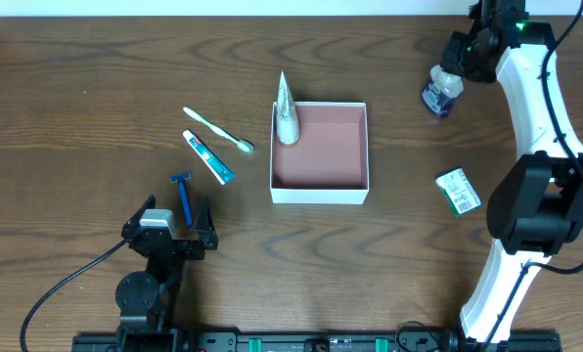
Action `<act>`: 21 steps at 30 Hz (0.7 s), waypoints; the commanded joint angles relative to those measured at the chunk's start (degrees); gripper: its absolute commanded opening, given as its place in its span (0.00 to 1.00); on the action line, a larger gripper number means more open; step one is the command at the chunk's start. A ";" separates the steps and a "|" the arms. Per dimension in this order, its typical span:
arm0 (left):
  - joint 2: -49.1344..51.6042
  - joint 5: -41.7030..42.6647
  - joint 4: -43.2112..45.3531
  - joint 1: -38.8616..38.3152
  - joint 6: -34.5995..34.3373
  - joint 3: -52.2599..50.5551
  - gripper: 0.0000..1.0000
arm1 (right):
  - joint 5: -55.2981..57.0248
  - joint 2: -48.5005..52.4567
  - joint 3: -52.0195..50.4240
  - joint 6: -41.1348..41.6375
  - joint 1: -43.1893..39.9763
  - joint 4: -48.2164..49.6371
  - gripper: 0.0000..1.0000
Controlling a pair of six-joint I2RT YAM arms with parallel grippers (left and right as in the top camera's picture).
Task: Pack container
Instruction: 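Grasp the blue foaming soap bottle with the right gripper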
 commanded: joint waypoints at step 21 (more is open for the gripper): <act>-0.02 1.20 -2.03 0.20 0.76 -0.92 0.98 | -7.15 0.31 0.13 -24.09 0.59 -2.23 0.06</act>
